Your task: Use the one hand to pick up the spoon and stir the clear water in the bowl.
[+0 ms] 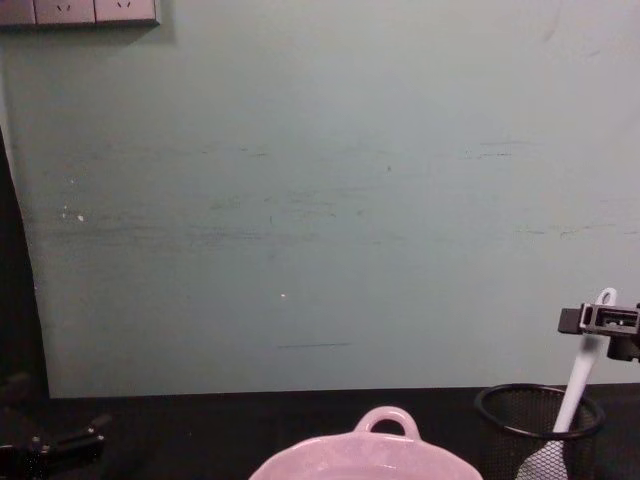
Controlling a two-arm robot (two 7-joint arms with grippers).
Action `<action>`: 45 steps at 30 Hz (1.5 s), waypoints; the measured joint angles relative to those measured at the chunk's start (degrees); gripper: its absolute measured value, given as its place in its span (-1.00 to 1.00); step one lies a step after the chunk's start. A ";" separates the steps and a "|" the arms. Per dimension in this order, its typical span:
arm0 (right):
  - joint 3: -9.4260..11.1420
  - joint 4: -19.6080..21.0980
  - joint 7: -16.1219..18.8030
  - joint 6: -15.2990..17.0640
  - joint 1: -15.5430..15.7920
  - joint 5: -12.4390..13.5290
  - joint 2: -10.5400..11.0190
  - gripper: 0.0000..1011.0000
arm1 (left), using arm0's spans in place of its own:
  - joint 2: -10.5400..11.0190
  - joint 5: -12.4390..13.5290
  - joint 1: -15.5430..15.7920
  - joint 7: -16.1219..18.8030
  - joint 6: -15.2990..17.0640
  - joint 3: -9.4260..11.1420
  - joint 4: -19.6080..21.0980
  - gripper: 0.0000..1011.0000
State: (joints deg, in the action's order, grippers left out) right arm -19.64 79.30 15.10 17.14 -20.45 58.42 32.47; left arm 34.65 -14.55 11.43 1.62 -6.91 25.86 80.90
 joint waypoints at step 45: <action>2.27 17.63 -0.09 -2.92 3.56 -5.63 9.14 -0.78 | 0.00 0.00 0.00 0.00 0.00 0.00 0.00 1.00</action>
State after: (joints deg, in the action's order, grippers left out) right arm -17.37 96.93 15.01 14.21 -16.89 52.79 41.61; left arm 34.65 -14.55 11.43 1.62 -6.91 25.86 80.90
